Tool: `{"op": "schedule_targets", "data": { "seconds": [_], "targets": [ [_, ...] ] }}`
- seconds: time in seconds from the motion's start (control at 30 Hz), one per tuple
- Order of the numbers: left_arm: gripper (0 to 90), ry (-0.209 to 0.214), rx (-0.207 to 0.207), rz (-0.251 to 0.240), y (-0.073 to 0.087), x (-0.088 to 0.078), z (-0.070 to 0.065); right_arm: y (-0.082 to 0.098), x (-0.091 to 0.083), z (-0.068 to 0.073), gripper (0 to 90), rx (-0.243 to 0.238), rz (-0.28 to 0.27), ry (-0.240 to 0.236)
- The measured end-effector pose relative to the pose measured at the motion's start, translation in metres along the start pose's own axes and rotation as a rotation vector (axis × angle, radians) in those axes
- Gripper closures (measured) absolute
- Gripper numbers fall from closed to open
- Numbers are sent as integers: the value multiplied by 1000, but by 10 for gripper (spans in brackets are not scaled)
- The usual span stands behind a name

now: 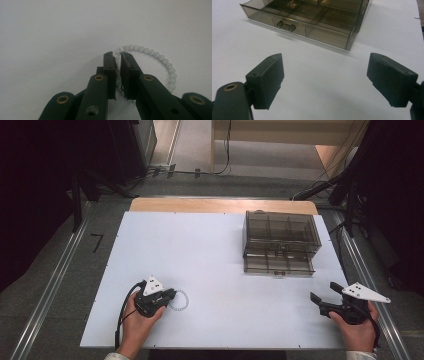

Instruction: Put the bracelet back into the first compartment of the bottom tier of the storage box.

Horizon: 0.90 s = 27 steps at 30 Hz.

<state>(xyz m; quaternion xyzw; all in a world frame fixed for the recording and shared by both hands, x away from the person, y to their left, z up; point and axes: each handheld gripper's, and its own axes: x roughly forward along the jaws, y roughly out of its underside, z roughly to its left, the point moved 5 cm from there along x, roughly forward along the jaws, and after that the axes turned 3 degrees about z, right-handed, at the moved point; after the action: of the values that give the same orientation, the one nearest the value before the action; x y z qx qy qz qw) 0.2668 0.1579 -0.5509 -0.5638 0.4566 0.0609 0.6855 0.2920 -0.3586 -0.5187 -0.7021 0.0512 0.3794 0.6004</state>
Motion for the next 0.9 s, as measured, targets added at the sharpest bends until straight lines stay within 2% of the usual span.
{"op": "schedule_targets", "data": {
  "seconds": [0.37, 0.4, 0.53, 0.67, 0.7, 0.9],
  "targets": [
    [876, -2, -3, -3, 0, 1, 0, -1, 3, 2, 129, 4, 6, -7],
    [878, -1, -17, -10, 0, 0, 0, -2, 4, 2, 129, 1, 6, -7],
    [884, -16, -4, -11, 0, 0, -1, -2, 3, 2, 129, 1, 2, -7],
    [885, 1, -23, -12, -1, -1, 0, -1, 2, 0, 129, 3, 1, -4],
    [886, 7, -34, -22, -3, -3, 0, 0, 1, -1, 129, 5, 2, -4],
    [886, 21, -43, -68, -9, -11, -2, 1, -1, -2, 129, 10, -2, -1]
  ]
}}
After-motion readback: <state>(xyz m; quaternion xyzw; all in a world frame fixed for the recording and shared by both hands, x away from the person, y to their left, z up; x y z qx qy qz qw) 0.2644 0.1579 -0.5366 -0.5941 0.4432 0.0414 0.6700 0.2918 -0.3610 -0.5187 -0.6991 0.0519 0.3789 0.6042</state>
